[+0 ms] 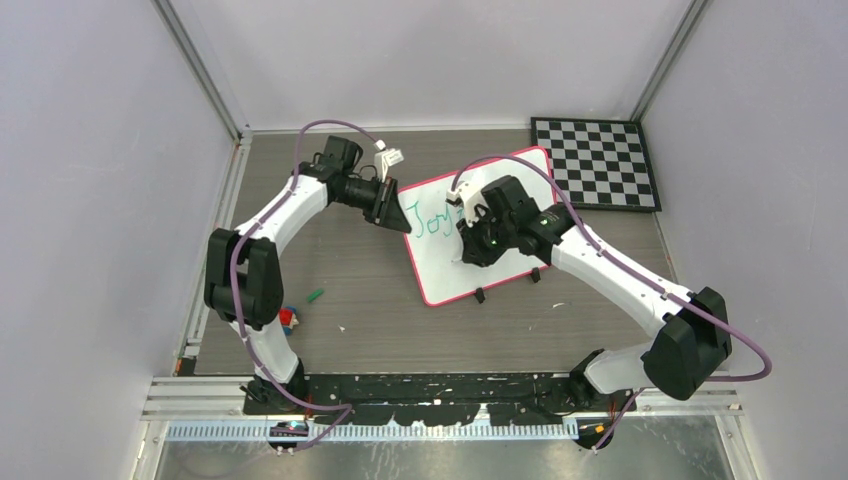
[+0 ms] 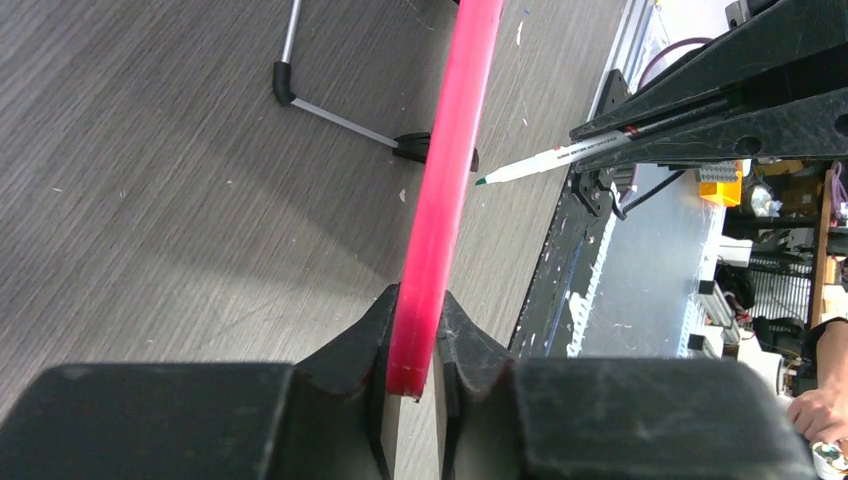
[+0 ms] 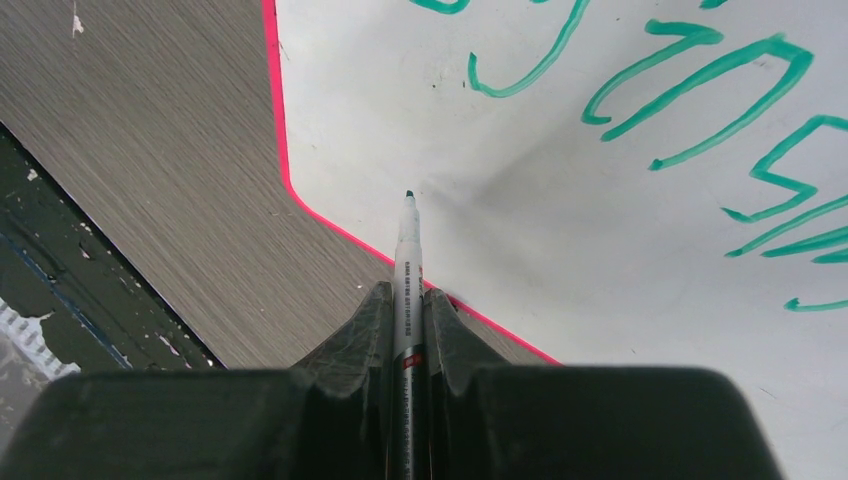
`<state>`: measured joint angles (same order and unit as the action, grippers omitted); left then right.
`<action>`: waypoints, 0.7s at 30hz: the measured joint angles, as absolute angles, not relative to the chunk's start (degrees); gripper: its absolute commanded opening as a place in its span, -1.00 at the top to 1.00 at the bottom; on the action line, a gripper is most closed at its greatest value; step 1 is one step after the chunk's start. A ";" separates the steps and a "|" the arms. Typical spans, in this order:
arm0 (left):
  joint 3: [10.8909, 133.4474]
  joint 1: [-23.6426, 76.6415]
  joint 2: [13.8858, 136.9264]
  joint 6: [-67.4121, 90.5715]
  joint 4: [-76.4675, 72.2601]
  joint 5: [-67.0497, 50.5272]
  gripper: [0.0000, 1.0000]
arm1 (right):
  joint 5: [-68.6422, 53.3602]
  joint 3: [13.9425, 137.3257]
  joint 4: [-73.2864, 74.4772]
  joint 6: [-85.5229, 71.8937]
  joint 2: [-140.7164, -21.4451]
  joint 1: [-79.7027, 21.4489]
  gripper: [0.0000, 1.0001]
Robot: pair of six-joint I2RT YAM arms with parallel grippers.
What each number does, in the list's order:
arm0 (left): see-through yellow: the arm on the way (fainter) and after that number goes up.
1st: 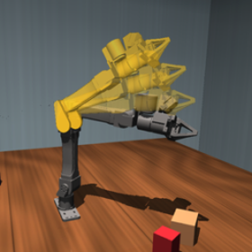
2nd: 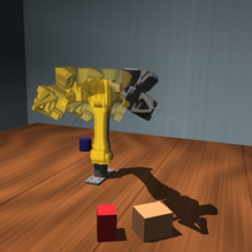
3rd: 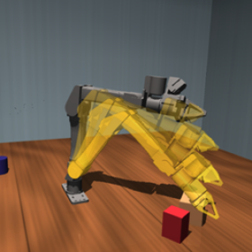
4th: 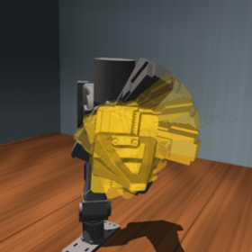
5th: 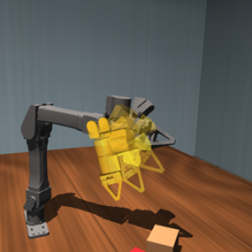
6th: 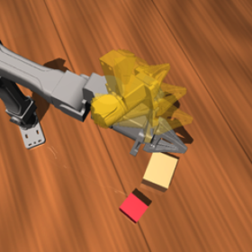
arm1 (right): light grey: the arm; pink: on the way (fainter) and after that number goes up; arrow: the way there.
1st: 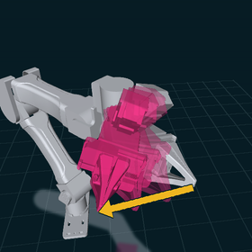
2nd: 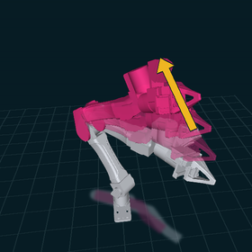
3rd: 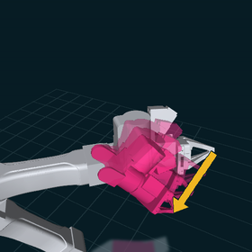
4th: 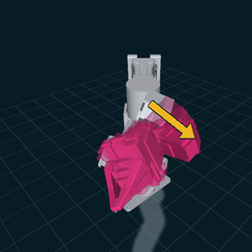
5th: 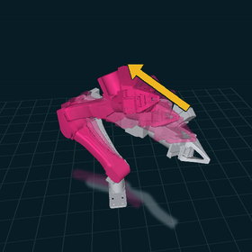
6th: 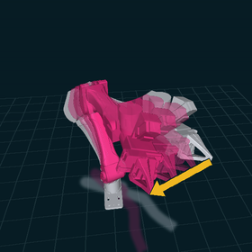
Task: Write a sentence on the whiteboard
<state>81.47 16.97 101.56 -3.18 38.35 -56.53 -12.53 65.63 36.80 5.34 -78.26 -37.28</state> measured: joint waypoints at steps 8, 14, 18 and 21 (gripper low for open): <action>81.47 16.97 101.67 -3.40 38.22 -57.49 1.00 | -12.01 65.63 35.99 4.97 -78.26 -37.45 0.99; 81.47 16.97 101.67 -3.40 38.09 -57.58 1.00 | -10.50 65.63 35.64 4.99 -78.39 -38.06 0.99; 81.47 16.97 101.67 -3.42 38.06 -57.58 1.00 | -8.49 65.63 35.53 5.08 -78.76 -38.15 0.99; 81.47 16.97 101.67 -3.42 38.06 -57.58 1.00 | -6.26 65.63 35.53 5.54 -78.78 -38.15 0.99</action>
